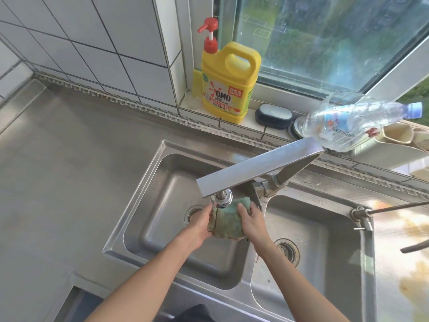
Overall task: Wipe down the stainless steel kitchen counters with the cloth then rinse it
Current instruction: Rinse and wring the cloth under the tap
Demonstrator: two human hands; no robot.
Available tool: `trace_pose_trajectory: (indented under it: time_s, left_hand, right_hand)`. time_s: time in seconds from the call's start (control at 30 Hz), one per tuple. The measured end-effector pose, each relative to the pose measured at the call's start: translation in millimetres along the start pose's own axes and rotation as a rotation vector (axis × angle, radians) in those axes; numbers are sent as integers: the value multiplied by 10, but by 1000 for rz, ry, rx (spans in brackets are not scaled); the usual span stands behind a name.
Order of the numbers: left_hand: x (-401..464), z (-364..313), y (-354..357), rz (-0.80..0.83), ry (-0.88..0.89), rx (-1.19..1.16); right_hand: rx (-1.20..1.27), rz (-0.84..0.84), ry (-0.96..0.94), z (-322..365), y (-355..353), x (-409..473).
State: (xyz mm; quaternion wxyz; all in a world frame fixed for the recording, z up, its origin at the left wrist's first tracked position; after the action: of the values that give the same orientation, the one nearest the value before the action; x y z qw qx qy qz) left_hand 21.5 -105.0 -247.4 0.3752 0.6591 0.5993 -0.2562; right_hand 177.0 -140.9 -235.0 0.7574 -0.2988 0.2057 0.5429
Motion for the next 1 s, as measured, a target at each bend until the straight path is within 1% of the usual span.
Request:
trace_pose_trajectory:
  time_s: [0.2,0.43,0.63,0.77,0.93,1.0]
  left_hand:
    - [-8,-180,-22,-8,-36,20]
    - [-48,-386,-101,3,-20,-64]
    - [-35,-392,-297,-9,7,-147]
    - [-58,-395,-398,-28,52,-131]
    - [-80,-361,-523,-71,105,-81]
    - [-78,-350,-590,-97,126,-93]
  right_hand:
    - [15,13,-19,147,34,-7]
    - [-102,26,-5,323,124,61]
    - [-42,193,110,488,209,138]
    - [-53,229,96,500,251,173]
    - [-76,288,131,512,317,163]
    - [-86,282,143,525,336,139]
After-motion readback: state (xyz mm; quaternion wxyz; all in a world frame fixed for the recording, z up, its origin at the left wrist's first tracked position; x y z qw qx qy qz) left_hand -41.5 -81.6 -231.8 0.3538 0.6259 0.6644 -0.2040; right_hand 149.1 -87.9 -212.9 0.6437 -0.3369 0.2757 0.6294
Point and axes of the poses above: each hand's wrist, its own x-axis towards the middle knuckle, its own y-axis out of the palm, z = x × y, the point moved 1 cm from there along x, towards the middle knuckle, and after that the axes turned 9 degrees about y, right-handed, at the moved point
